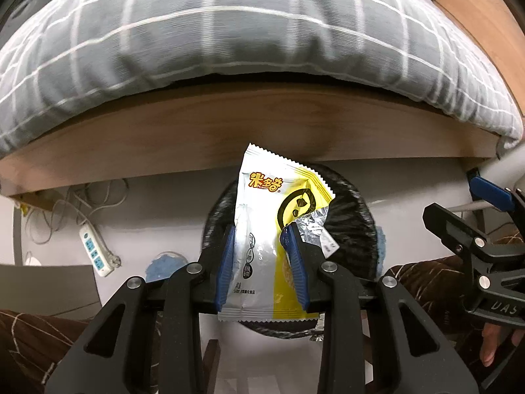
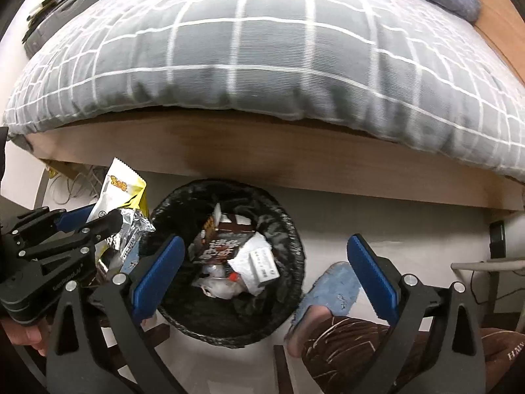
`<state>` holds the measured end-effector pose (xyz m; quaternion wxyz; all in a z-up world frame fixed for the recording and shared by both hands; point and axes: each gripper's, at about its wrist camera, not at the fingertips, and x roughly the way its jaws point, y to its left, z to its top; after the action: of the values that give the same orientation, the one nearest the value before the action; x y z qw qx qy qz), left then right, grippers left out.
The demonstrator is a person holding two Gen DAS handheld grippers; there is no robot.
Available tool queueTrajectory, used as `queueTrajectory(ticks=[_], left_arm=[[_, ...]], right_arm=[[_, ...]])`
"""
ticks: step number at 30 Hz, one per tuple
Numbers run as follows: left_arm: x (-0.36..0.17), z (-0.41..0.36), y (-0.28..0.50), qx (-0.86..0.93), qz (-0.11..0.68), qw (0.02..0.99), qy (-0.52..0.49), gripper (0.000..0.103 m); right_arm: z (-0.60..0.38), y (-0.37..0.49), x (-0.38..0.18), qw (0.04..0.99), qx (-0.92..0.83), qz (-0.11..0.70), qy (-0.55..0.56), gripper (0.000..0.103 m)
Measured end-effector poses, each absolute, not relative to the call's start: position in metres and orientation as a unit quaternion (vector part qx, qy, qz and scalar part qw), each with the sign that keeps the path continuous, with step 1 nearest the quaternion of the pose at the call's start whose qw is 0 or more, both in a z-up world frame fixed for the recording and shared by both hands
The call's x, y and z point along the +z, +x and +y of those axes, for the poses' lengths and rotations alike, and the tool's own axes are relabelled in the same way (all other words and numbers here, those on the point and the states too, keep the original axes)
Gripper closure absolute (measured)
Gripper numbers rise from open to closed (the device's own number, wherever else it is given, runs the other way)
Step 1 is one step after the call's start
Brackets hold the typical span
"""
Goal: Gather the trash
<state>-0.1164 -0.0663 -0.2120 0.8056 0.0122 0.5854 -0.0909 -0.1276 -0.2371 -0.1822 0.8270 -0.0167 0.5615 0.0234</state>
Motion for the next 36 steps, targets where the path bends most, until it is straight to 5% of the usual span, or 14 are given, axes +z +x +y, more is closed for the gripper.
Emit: queueTrajectory(ticks=[15, 30, 36], left_arm=[[-0.213, -0.122, -0.119, -0.129, 0.58, 0.803, 0.038, 0.067], [-0.169, -0.096, -0.12, -0.093, 0.519, 0.85, 0.013, 0.009], [-0.128, -0.081, -0.13, -0.084, 0.484, 0.871, 0.01, 0.006]], right_arm=[[-0.291, -0.143, -0.182, 0.832, -0.029, 0.554, 0.017, 0.008], [-0.275, -0.145, -0.143, 0.874, -0.013, 0.485, 0.002, 0.008], [-0.27, -0.148, -0.104, 0.892, -0.013, 0.451, 0.001, 0.008]])
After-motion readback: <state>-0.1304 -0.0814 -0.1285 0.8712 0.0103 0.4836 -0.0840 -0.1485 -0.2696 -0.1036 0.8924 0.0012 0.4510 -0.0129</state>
